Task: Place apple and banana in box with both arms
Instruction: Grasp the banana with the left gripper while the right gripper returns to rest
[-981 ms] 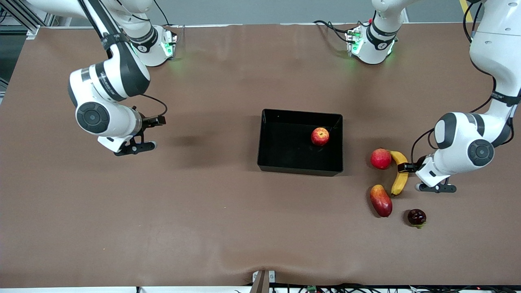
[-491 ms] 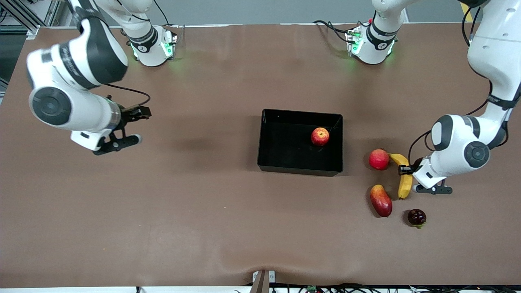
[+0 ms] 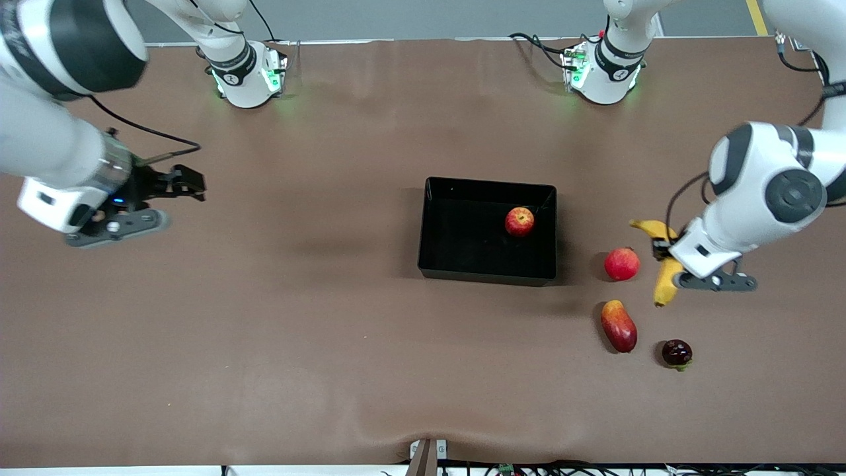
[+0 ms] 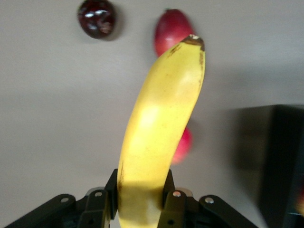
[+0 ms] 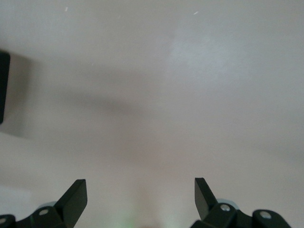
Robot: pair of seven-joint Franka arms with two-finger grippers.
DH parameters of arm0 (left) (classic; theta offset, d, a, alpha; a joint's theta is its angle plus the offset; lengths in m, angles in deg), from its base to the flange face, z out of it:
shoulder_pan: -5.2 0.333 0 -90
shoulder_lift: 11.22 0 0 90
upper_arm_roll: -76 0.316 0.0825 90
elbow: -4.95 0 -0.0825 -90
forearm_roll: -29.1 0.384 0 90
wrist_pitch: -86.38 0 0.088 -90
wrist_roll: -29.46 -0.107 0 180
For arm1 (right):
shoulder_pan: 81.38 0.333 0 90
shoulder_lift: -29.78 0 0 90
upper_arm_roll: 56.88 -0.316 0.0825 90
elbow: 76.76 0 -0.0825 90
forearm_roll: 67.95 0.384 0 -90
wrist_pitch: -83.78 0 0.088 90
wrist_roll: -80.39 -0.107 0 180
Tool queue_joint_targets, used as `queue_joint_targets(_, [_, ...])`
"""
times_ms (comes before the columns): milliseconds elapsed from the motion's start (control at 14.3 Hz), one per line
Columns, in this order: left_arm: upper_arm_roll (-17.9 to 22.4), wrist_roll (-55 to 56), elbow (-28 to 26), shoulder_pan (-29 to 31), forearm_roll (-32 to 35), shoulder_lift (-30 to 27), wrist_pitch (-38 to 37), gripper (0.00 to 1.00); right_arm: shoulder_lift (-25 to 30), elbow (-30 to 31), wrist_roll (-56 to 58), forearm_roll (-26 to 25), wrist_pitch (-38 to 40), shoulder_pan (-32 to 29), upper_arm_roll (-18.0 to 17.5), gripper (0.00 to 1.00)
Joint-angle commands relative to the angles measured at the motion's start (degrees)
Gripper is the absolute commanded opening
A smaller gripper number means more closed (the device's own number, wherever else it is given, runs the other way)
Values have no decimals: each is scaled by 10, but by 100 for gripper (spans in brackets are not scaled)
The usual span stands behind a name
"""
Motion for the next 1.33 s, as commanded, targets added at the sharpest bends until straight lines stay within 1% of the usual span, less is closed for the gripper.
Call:
queue_joint_targets(0, [-69, 135, -11, -4, -12, 3, -9, 0, 7, -31, 4, 17, 6, 33, 75, 100])
queue_joint_targets(70, [-90, 184, -8, -14, -12, 16, -7, 0, 16, -34, 4, 24, 5, 57, 112, 100])
queue_joint_targets(140, [-100, 232, -8, -28, -12, 27, 0, 0, 27, -34, 4, 37, 4, 77, 147, 100])
queue_joint_targets(350, [-101, 355, -4, -98, -12, 61, 19, 0, 48, -33, 3, 72, 4, 128, 247, 100])
queue_joint_targets(421, [-101, 398, -4, -125, -11, 77, 29, 0, 49, -33, 3, 87, 5, 144, 276, 100])
queue_joint_targets(561, [-101, 458, -3, -158, -8, 112, 68, 0, 68, -30, 3, 96, 2, 179, 329, 100])
queue_joint_targets(631, [-100, 477, -3, -175, -4, 130, 83, 0, 75, -25, -2, 96, 3, 187, 341, 100])
queue_joint_targets(771, [-94, 510, -2, -216, -2, 162, 109, 0, 82, -23, -31, 97, 8, 187, 341, 100])
queue_joint_targets(911, [-82, 536, -3, -245, 7, 193, 146, 0, 99, -6, -35, 96, -3, 191, 341, 100])
queue_joint_targets(1051, [-51, 556, 0, -285, 46, 219, 160, 0, 108, 0, -31, 91, 5, 187, 341, 100])
queue_joint_targets(1192, [-32, 580, 10, -311, 63, 240, 184, 0, 131, 32, -31, 87, 14, 184, 342, 100])
queue_joint_targets(1262, [-24, 580, 20, -317, 64, 249, 185, 8, 142, 48, -31, 87, 13, 183, 343, 100])
